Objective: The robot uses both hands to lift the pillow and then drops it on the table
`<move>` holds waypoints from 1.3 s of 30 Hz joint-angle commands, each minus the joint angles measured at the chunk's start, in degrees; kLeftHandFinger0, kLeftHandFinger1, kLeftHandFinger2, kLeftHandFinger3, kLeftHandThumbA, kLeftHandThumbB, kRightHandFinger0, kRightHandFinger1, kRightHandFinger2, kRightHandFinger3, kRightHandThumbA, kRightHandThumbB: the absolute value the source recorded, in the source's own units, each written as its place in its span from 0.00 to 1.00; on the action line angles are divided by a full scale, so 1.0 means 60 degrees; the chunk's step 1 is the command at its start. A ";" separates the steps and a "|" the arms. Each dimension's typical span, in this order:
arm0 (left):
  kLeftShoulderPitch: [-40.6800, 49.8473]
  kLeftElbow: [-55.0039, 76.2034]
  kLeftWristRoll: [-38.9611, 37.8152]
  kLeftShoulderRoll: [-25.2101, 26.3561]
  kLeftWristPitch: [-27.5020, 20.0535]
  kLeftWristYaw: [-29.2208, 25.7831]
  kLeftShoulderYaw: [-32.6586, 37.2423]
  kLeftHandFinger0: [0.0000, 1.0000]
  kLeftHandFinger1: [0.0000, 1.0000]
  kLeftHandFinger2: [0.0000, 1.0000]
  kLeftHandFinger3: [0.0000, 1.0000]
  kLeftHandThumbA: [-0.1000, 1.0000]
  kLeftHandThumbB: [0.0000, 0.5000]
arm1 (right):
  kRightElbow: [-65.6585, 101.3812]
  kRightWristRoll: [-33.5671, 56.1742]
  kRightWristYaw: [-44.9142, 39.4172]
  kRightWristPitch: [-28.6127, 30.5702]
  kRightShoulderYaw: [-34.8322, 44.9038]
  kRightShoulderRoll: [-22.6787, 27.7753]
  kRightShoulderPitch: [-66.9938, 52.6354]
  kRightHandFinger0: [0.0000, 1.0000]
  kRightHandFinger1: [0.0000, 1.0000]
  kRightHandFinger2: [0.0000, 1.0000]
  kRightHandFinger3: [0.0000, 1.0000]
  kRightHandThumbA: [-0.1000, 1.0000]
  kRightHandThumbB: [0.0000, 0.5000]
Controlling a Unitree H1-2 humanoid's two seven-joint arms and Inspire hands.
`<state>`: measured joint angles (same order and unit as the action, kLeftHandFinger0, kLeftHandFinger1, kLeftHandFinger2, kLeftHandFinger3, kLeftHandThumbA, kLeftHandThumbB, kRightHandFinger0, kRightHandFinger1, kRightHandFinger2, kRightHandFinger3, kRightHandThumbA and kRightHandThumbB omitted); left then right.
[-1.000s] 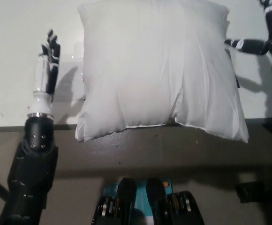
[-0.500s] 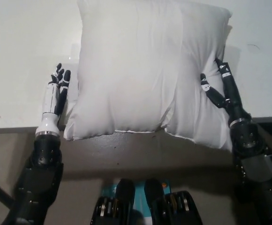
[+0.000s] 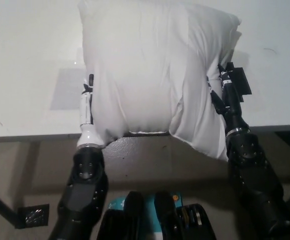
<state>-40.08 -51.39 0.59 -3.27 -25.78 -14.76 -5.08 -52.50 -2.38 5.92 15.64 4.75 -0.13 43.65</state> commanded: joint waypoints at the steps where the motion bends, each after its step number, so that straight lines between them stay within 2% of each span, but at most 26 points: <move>1: -0.0321 0.0682 0.0127 -0.0939 -0.0190 0.0428 0.0583 1.00 1.00 1.00 1.00 1.00 0.22 | 0.0110 0.0715 -0.1160 -0.0214 -0.0199 -0.0692 0.0525 1.00 1.00 1.00 1.00 1.00 0.75; 2: -0.0307 0.0819 0.0256 -0.1058 -0.0190 0.0368 0.0711 1.00 1.00 1.00 1.00 1.00 0.26 | 0.0124 0.0854 -0.1242 -0.0235 -0.0163 -0.0687 0.0558 1.00 1.00 1.00 1.00 1.00 0.72; 4: -0.0293 0.0951 0.0352 -0.1191 -0.0190 0.0338 0.0845 1.00 1.00 1.00 1.00 1.00 0.30 | 0.0183 0.1065 -0.1373 -0.0331 -0.0124 -0.0691 0.0576 1.00 1.00 1.00 1.00 1.00 0.72; 7: -0.0318 0.0921 0.0174 -0.1377 -0.0191 0.0440 0.0936 1.00 1.00 1.00 1.00 1.00 0.25 | 0.0587 0.1241 -0.1543 -0.0505 -0.0223 -0.0651 0.0462 1.00 1.00 1.00 1.00 1.00 0.74; 10: -0.0311 0.0944 0.0160 -0.1479 -0.0191 0.0400 0.0999 1.00 1.00 1.00 1.00 1.00 0.27 | 0.1301 0.1308 -0.1488 -0.0905 -0.0382 -0.0631 0.0282 1.00 1.00 1.00 1.00 1.00 0.77; 13: -0.0325 0.1774 0.0219 -0.1474 0.0113 0.0444 0.1150 1.00 1.00 1.00 1.00 1.00 0.37 | 0.2562 0.1252 -0.1397 -0.1295 -0.0600 -0.0506 0.0166 1.00 1.00 1.00 1.00 1.00 0.78; 14: -0.0324 0.1993 0.0205 -0.1464 0.0211 0.0459 0.1177 1.00 1.00 1.00 1.00 1.00 0.41 | 0.2740 0.1318 -0.1437 -0.1294 -0.0623 -0.0490 0.0174 1.00 1.00 1.00 1.00 1.00 0.76; 16: -0.0527 0.2924 0.0261 -0.1337 0.0479 0.0543 0.1314 1.00 1.00 1.00 1.00 1.00 0.39 | 0.3463 0.1536 -0.1531 -0.1264 -0.0611 -0.0375 0.0375 1.00 1.00 1.00 1.00 1.00 0.79; 19: -0.1116 0.3884 0.0425 -0.1123 0.0729 0.0529 0.1407 1.00 1.00 1.00 1.00 1.00 0.28 | 0.5436 0.1438 -0.1163 -0.2018 -0.0640 -0.0192 0.0575 1.00 1.00 1.00 1.00 1.00 0.77; 20: -0.1178 0.3936 0.0415 -0.1100 0.0736 0.0548 0.1414 1.00 1.00 1.00 1.00 1.00 0.28 | 0.5584 0.1391 -0.1109 -0.2091 -0.0648 -0.0166 0.0602 1.00 1.00 1.00 1.00 1.00 0.77; 22: -0.1509 0.4735 0.0426 -0.1029 0.1244 0.0573 0.1440 1.00 1.00 1.00 1.00 1.00 0.39 | 0.6606 0.1292 -0.0908 -0.2399 -0.0612 -0.0011 0.0834 1.00 1.00 1.00 1.00 1.00 0.82; 26: -0.1923 0.5987 0.0699 -0.0909 0.1782 0.0580 0.1569 1.00 1.00 1.00 1.00 1.00 0.37 | 0.7900 0.1109 -0.0695 -0.2702 -0.0518 0.0304 0.1195 1.00 1.00 1.00 1.00 1.00 0.81; 28: -0.2228 0.6473 0.0797 -0.0780 0.1995 0.0667 0.1629 1.00 1.00 1.00 1.00 1.00 0.36 | 0.8576 0.1034 -0.0530 -0.3093 -0.0437 0.0387 0.1367 1.00 1.00 1.00 1.00 1.00 0.88; 29: -0.2574 0.6983 0.0881 -0.0684 0.2304 0.0697 0.1655 1.00 1.00 1.00 1.00 1.00 0.36 | 0.9246 0.0908 -0.0475 -0.3324 -0.0433 0.0531 0.1539 1.00 1.00 1.00 1.00 1.00 0.86; 32: -0.3014 0.7504 0.0975 -0.0575 0.2749 0.0644 0.1664 1.00 1.00 1.00 1.00 1.00 0.40 | 1.0001 0.0793 -0.0332 -0.3648 -0.0418 0.0627 0.1758 1.00 1.00 1.00 1.00 1.00 0.89; 33: -0.3271 0.7798 0.1129 -0.0566 0.2765 0.0482 0.1603 1.00 1.00 1.00 1.00 1.00 0.38 | 1.0521 0.0801 -0.0375 -0.3688 -0.0433 0.0702 0.1902 1.00 1.00 1.00 1.00 1.00 0.86; 37: -0.3479 0.8213 0.1345 -0.0336 0.2933 0.0432 0.1594 1.00 1.00 1.00 1.00 1.00 0.40 | 1.1243 0.0389 -0.0417 -0.3836 -0.0538 0.0936 0.1989 1.00 1.00 1.00 1.00 1.00 0.91; 39: -0.3338 0.8368 0.1408 -0.0254 0.3001 0.0344 0.1541 1.00 1.00 1.00 1.00 1.00 0.40 | 1.1428 0.0106 -0.0461 -0.3934 -0.0643 0.1077 0.1783 1.00 1.00 1.00 1.00 1.00 0.86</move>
<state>-47.71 -13.14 1.56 -3.46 -12.67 -16.12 -0.62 0.25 3.57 5.57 -3.93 5.11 5.47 43.13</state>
